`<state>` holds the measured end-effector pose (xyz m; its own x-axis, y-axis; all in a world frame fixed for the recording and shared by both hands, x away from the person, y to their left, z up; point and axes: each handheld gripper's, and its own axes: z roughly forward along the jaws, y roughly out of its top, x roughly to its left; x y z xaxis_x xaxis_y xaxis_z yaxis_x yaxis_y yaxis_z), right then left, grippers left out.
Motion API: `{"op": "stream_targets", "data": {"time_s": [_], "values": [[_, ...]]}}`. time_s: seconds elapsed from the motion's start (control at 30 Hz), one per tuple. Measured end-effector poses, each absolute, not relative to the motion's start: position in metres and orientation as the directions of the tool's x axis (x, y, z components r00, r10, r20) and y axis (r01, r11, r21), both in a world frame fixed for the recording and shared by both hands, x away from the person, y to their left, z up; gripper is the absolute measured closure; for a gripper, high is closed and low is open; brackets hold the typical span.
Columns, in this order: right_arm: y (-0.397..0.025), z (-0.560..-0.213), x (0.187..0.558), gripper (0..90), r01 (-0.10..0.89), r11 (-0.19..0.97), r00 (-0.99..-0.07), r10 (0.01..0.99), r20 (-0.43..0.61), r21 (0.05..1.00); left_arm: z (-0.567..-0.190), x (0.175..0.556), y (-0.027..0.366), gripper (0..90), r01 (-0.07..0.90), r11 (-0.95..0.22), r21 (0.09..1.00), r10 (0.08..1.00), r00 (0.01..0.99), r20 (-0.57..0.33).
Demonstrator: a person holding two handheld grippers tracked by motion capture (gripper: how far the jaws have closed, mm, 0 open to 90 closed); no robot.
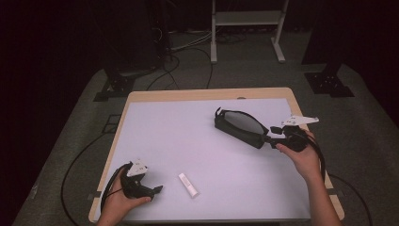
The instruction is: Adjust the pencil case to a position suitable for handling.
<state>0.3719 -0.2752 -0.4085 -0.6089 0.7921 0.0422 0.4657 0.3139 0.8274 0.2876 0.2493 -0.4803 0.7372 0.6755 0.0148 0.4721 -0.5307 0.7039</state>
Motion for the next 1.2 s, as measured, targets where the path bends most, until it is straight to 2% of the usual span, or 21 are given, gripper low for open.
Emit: {"op": "stream_targets", "data": {"time_s": [0.83,1.2], "values": [[-0.259,-0.403,0.420,47.4,0.461,0.333,-0.621,0.783,0.031,0.823,-0.481,0.287,0.250,0.0,0.471,-0.529,0.706,0.676,0.737,0.015],[-0.252,-0.404,0.438,52.5,0.455,0.340,-0.636,0.771,0.032,0.823,-0.481,0.287,0.250,0.0,0.471,-0.531,0.704,0.675,0.737,0.015]]}}
